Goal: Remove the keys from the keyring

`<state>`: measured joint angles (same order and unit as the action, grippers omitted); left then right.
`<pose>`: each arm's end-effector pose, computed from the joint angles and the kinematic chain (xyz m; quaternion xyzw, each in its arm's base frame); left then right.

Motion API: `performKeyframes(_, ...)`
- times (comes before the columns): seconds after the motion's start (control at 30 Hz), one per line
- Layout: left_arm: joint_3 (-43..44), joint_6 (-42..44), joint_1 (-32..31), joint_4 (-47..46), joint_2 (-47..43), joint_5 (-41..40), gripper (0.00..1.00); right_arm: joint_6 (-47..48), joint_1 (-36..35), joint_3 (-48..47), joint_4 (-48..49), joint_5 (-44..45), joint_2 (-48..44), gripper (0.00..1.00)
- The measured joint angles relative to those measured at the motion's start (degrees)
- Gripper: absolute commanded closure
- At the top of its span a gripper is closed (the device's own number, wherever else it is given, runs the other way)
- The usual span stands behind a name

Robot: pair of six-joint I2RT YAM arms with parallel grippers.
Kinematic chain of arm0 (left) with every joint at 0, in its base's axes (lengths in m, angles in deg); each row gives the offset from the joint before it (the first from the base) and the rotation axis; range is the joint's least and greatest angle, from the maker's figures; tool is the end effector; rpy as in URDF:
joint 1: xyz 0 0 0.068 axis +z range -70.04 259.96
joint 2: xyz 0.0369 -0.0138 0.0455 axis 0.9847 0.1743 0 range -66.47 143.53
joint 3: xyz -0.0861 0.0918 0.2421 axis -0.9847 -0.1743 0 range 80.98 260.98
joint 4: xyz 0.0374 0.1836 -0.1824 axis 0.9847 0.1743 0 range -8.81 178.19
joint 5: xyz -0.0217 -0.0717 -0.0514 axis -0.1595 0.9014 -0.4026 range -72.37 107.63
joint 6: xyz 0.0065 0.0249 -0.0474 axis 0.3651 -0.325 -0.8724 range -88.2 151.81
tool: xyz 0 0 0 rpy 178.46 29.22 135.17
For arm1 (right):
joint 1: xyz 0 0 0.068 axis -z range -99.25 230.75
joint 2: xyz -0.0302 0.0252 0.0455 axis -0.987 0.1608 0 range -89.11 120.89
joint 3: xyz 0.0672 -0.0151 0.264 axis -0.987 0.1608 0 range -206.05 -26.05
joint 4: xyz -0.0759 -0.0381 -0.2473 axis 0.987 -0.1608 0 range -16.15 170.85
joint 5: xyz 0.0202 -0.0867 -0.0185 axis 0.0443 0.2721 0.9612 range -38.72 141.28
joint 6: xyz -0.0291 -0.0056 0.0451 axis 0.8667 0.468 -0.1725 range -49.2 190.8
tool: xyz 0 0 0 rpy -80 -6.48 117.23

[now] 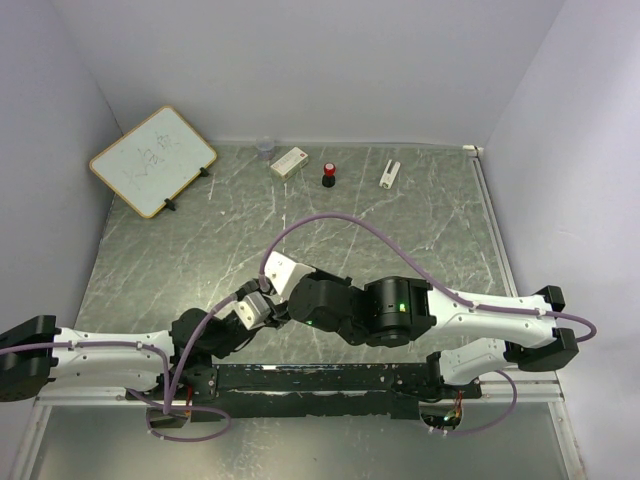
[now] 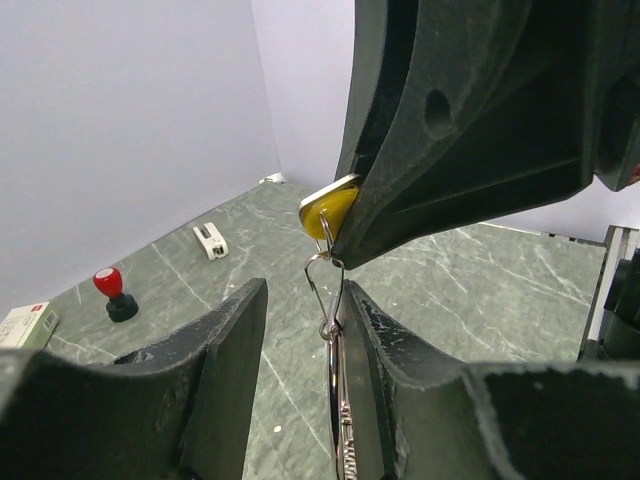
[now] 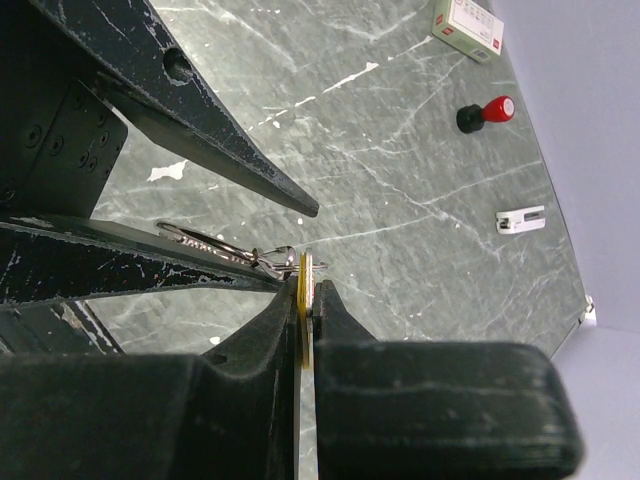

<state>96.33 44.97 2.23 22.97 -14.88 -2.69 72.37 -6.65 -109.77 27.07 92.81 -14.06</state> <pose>0.0522 -0.1817 0.2641 0.2898 0.4905 -0.3524 0.7425 0.0352 0.2548 0.3935 -0.5089 0.7115 0.0031 0.4846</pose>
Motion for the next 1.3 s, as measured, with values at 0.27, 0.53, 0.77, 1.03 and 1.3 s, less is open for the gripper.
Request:
performKeyframes(0.27, 0.0, -0.1, 0.0, -0.2, 1.2, 0.0, 0.56, 0.0, 0.0, 0.0, 0.4, 0.0, 0.0, 1.0)
performKeyframes(0.53, 0.0, -0.1, 0.0, -0.2, 1.4, 0.0, 0.63, 0.0, 0.0, 0.0, 0.6, 0.0, 0.0, 1.0)
performKeyframes(0.77, 0.0, -0.1, 0.0, -0.2, 1.3, 0.0, 0.69, 0.0, 0.0, 0.0, 0.8, 0.1, 0.0, 1.0)
performKeyframes(1.03, 0.0, -0.1, 0.0, -0.2, 1.2, 0.0, 0.71, 0.0, 0.0, 0.9, 0.8, 0.2, 0.0, 1.0)
performKeyframes(1.3, 0.0, -0.1, 0.0, 0.0, 0.5, 0.0, 0.69, 0.0, 0.0, 0.9, 1.2, 0.7, -0.2, 1.0)
